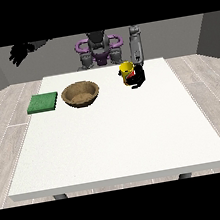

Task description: Pick the cup and pour the ball into the bowl, then pick the bowl and place it on the pad

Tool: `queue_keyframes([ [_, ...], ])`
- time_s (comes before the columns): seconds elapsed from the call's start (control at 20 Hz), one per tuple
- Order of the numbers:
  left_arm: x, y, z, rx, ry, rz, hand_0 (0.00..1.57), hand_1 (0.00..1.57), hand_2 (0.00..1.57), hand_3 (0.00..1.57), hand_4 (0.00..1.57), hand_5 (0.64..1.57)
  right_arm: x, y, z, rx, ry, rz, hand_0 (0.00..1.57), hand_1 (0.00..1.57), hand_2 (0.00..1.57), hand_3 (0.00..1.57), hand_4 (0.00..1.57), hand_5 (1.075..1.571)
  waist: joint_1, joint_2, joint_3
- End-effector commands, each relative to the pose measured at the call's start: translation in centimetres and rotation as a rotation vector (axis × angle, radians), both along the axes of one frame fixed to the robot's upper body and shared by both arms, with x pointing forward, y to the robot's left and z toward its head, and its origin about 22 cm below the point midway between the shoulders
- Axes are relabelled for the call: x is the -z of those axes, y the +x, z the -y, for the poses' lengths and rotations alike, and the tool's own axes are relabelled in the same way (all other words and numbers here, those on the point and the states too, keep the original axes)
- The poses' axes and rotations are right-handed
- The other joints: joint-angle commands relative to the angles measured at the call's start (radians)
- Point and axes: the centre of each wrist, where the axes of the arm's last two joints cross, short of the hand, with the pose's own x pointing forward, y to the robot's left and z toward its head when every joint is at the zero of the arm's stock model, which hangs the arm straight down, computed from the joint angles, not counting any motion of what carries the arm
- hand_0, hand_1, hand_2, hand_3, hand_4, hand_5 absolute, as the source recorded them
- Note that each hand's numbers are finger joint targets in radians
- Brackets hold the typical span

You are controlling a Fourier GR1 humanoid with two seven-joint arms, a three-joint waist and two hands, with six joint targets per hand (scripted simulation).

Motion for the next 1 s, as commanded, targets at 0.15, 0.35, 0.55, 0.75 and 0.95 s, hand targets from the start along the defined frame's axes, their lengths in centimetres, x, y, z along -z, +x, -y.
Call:
queue_keyframes([
  [0.15,-2.4,2.1,6.5,0.07,0.227,-0.105,1.29,1.29,1.57,1.57,1.41,1.446,3.1,-0.8,3.7,0.091,0.017,-0.183,0.0,0.0,0.0,0.33,0.64,1.565,0.074,-0.177,-0.0036],
  [0.35,-3.5,3.3,8.2,0.053,0.53,-0.073,1.34,1.34,1.57,1.57,1.41,1.525,4.5,-1.0,3.3,0.064,0.011,-0.223,0.0,0.0,0.0,0.25,0.63,1.562,0.062,-0.213,-0.0004],
  [0.55,-4.2,4.3,11.1,0.051,0.738,-0.088,1.36,1.36,1.57,1.57,1.45,1.533,4.7,-0.6,3.5,0.081,0.037,-0.206,0.0,0.0,0.0,0.15,0.67,1.561,0.067,-0.226,-0.0024],
  [0.75,-7.7,7.1,13.3,0.039,0.892,-0.073,1.36,1.36,1.57,1.57,1.45,1.533,5.1,-0.8,5.3,0.076,0.044,-0.208,0.0,0.0,0.0,0.0,0.68,1.559,0.07,-0.204,-0.0032],
  [0.95,-9.8,8.1,16.9,0.032,1.057,-0.115,1.36,1.36,1.57,1.57,1.44,1.545,6.3,-1.0,5.5,0.055,0.056,-0.26,0.0,0.0,0.0,0.0,0.68,1.559,0.057,-0.248,-0.0032],
])
